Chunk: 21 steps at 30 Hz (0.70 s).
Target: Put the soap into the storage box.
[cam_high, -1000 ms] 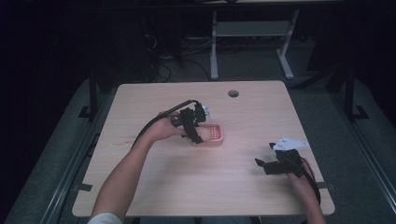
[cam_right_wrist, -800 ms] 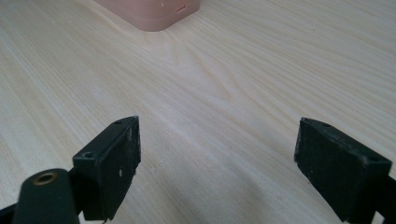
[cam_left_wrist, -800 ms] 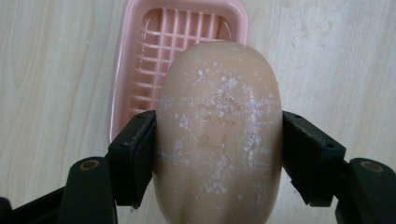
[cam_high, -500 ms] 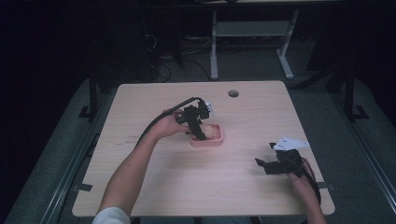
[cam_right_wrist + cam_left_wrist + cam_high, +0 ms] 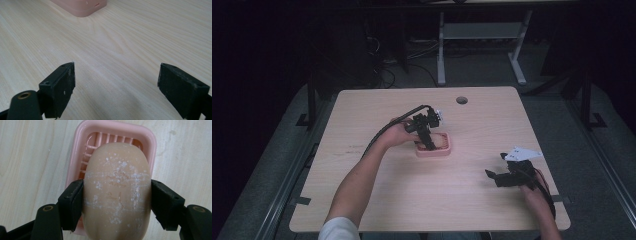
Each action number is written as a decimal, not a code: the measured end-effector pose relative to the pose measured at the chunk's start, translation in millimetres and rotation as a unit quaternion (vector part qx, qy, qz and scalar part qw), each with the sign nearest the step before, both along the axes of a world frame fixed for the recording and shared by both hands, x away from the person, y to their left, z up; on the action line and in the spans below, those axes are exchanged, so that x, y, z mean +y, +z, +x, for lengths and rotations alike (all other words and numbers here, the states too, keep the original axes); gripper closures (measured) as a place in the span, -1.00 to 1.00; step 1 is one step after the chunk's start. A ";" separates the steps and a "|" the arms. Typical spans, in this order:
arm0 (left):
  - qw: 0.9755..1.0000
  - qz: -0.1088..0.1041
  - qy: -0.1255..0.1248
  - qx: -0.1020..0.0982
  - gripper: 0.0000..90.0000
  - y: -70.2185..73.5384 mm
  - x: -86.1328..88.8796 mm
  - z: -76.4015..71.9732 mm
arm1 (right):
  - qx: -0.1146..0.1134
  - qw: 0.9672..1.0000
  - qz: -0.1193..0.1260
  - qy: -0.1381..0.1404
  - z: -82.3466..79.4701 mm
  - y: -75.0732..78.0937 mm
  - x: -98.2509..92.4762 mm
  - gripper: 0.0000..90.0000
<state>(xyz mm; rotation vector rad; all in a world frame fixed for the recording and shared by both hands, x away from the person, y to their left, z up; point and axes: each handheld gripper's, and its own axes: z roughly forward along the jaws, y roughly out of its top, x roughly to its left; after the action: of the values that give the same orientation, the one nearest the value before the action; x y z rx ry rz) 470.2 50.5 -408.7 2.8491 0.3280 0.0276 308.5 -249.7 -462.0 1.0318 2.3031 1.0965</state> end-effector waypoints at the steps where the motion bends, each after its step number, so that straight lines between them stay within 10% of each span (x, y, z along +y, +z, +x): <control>1: 1.000 -0.001 0.002 0.002 -0.29 -1.1 -0.1 0.4 | 0.000 1.000 0.000 0.000 -0.1 0.0 -0.1 -0.69; 21: 1.000 0.008 0.010 0.002 -0.29 -8.0 -1.4 4.4 | 0.001 1.000 -0.001 0.002 0.1 -0.5 2.6 -0.69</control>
<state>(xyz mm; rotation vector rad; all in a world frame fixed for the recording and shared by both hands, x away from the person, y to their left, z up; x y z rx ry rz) 474.5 49.1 -416.7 2.8621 0.3597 0.0278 308.5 -247.1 -462.5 1.0279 2.3087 1.0953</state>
